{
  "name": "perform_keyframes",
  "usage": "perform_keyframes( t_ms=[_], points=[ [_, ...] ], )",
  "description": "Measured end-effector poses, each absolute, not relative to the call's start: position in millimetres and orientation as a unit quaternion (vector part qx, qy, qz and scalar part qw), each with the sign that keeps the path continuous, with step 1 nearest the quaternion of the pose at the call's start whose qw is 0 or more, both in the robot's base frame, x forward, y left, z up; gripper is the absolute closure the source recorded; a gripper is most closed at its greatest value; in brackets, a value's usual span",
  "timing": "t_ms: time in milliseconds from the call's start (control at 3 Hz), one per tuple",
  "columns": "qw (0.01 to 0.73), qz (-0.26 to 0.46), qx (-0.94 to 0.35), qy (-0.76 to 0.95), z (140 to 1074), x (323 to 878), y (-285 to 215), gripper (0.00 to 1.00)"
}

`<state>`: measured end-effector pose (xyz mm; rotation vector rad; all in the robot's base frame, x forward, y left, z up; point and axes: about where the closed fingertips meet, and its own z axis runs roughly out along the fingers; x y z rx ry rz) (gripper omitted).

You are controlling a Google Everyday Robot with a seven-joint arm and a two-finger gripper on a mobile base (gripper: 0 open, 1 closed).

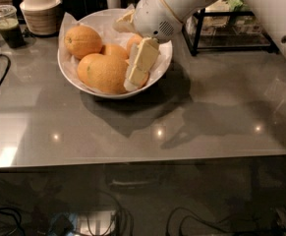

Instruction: Pick orange from white bowl

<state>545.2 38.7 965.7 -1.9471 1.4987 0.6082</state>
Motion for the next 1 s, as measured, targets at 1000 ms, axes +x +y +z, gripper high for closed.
perform_keyframes(
  t_ms=[1000],
  points=[
    [0.246, 0.251, -0.749, 0.561, 937.9, 539.5, 47.3, 0.00]
  ],
)
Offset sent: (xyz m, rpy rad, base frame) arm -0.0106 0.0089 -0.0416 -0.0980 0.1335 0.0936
